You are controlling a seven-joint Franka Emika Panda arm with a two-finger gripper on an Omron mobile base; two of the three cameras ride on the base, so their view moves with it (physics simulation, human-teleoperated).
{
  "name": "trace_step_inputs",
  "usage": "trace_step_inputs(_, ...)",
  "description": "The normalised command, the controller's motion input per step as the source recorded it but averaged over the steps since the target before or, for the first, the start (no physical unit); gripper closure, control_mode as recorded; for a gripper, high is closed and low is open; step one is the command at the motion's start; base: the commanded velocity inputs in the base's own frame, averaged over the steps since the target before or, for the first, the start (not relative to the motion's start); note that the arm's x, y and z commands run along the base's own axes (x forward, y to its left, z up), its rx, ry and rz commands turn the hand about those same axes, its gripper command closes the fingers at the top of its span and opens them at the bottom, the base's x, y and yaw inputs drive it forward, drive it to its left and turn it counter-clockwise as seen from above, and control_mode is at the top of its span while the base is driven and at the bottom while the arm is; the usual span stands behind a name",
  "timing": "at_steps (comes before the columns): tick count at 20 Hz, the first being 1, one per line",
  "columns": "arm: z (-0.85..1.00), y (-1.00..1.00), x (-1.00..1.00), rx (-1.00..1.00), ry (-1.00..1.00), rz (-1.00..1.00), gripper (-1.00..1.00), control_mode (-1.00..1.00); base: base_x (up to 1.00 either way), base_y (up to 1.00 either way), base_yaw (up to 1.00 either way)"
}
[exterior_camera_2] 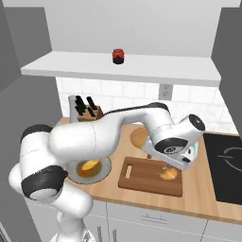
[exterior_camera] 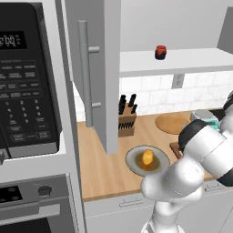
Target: From the different types of pastries on the counter, select a croissant and place it on the cutting board. Then retrieve a jar of jam from the cabinet and place it alongside the croissant on the cutting board.
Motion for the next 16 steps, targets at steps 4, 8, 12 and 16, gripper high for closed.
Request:
trace_step_inputs(4, 0.03, 1.00, -0.89, -0.07, -0.07, 0.17, -1.00, -1.00, 0.00, 0.00, 0.00)
trace_step_inputs(8, 0.40, 1.00, -0.58, -0.13, -0.19, 0.19, -1.00, -1.00, 0.00, 0.00, 0.00)
trace_step_inputs(12, 0.84, 1.00, -0.29, -0.16, -0.32, 0.22, -1.00, -1.00, 0.00, 0.00, 0.00)
trace_step_inputs(16, 1.00, 0.94, -0.01, -0.10, -0.30, 0.10, -1.00, -1.00, 0.00, 0.00, 0.00)
